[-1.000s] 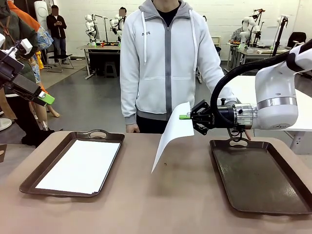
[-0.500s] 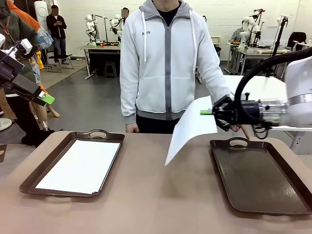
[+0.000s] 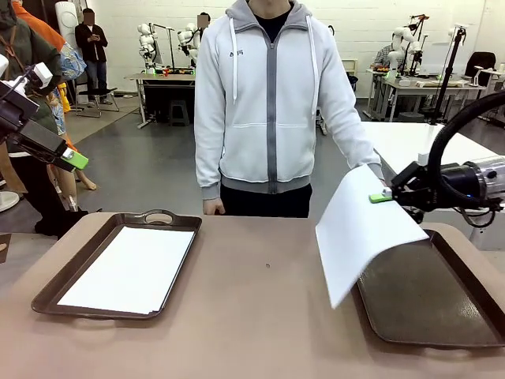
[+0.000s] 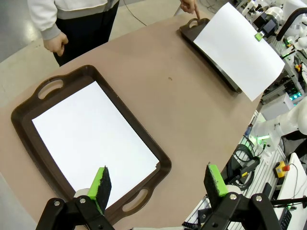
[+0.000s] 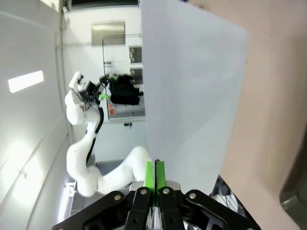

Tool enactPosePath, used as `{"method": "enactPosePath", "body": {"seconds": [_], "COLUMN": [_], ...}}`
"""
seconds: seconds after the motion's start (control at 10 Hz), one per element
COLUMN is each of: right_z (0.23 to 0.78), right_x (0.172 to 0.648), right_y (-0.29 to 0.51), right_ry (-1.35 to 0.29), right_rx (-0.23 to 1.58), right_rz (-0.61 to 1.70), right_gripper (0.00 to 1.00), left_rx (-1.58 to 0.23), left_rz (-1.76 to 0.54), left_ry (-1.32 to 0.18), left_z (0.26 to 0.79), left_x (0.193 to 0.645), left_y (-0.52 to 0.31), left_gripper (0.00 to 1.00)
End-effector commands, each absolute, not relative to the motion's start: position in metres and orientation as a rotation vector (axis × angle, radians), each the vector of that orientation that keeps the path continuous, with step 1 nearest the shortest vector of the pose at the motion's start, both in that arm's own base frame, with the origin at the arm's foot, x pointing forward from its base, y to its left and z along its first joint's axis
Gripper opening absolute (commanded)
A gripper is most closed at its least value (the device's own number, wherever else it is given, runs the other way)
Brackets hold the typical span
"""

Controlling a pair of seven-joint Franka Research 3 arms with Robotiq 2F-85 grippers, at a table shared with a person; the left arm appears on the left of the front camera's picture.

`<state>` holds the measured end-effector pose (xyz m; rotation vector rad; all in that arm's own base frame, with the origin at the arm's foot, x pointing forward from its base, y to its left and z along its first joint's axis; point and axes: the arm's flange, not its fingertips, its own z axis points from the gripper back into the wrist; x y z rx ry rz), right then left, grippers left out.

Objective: Sort the A4 documents.
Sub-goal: Place the A4 Paper in the designated Handle tray.

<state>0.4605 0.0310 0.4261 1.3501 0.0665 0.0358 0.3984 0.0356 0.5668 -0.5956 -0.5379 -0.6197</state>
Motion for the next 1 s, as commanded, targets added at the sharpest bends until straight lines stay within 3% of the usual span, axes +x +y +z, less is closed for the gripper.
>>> {"method": "enactPosePath", "body": {"seconds": [0.0,0.3,0.9], "right_z": [0.414,0.375,0.335], "right_x": [0.472,0.485,0.508], "right_y": [0.018,-0.010,-0.057], "right_ry": [0.110,0.151,-0.032], "right_rx": [1.349,1.285,1.008], "right_rz": [0.148,0.170,0.002], "right_gripper": [0.01,0.01,0.01], "left_rx": [-0.598,-0.598,-0.598], "left_rz": [-0.622,-0.622,-0.622], "left_ry": [-0.535,-0.535,-0.535], "left_z": [0.567,0.567,0.567], "left_x": [0.398,0.398,0.398], "left_y": [0.035,0.035,0.035], "left_gripper": [1.00,1.00,1.00]}}
